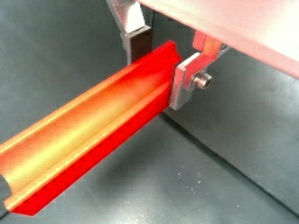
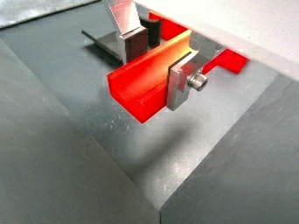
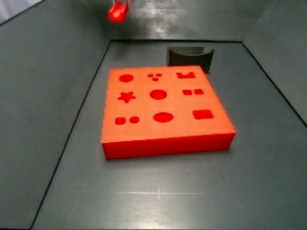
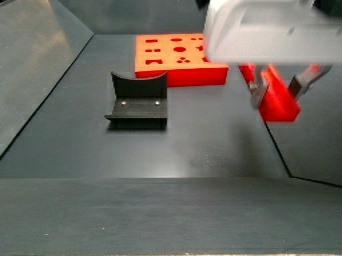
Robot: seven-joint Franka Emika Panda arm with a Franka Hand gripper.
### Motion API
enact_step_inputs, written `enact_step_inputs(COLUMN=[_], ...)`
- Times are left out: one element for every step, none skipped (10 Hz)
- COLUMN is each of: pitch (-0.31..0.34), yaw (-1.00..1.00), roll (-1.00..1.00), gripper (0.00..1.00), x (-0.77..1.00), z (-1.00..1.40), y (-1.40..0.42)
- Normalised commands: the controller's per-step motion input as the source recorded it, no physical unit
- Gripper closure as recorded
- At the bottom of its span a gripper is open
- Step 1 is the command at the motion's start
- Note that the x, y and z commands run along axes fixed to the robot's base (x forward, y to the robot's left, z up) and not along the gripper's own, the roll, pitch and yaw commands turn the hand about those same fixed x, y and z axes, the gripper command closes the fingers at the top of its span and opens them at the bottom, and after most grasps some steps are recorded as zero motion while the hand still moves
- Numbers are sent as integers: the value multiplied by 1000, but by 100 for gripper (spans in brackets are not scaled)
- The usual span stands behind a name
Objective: Pick up the arch object. Move up. Place the arch object on the fixture. Regrasp the arch object. Move to above the board. Insert the arch object.
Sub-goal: Place the arch object on the fixture.
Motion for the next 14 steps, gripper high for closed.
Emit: enact_step_inputs(pitch=[94,95,102,109,-68,-69,-65,-56,-35,-16,10,23,38,47], yaw=[17,17,15,16,78,75,61,52,35,29,31,30,24,25], roll=[76,58,47,47,-58,-61,-66,-73,-87,-79,-47,-46,-49,-50], gripper=[100,100,100,100,100,100,100,100,100,100,100,100,100,100], x=[-19,-10,-2,0,1000,1000,1000,1000,1000,1000,1000,1000,1000,1000], z=[761,568,369,269,86,68,68,64,54,50,46,42,36,33], y=[-2,2,12,12,-738,-727,-692,-664,-620,-597,-556,-527,-481,-460])
